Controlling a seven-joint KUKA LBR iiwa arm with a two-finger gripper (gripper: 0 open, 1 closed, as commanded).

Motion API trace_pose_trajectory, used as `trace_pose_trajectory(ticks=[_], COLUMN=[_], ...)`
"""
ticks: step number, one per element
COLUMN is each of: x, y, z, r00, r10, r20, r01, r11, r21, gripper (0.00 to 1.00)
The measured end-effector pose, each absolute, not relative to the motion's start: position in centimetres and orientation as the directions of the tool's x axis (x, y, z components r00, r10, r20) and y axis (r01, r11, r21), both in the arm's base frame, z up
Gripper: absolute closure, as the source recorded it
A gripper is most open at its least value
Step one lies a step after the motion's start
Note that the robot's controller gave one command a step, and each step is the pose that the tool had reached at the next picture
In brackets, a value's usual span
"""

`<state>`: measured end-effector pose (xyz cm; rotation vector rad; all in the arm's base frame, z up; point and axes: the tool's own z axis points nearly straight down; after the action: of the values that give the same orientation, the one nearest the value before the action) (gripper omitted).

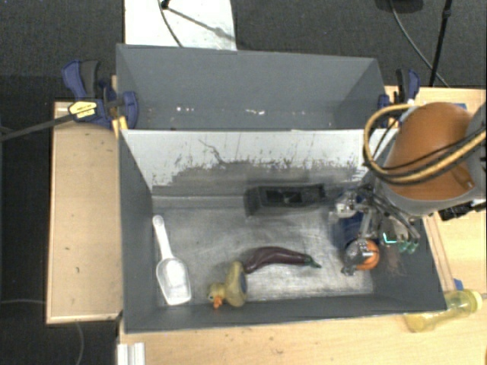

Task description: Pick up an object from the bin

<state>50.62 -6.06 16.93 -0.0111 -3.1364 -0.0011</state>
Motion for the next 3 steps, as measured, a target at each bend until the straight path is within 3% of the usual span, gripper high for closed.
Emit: trace_pose_trajectory(ticks=[1,3], x=[50.8,52.9], y=[-6.0,-2.3], z=[17.3,14.1], r00=[-1.000,-0.996], r10=[0.005,-0.091], r20=[-0.003,-0.001], r01=[0.005,-0.091], r11=[1.000,0.996], r21=[0.000,0.001], gripper=[0.00,0.00])
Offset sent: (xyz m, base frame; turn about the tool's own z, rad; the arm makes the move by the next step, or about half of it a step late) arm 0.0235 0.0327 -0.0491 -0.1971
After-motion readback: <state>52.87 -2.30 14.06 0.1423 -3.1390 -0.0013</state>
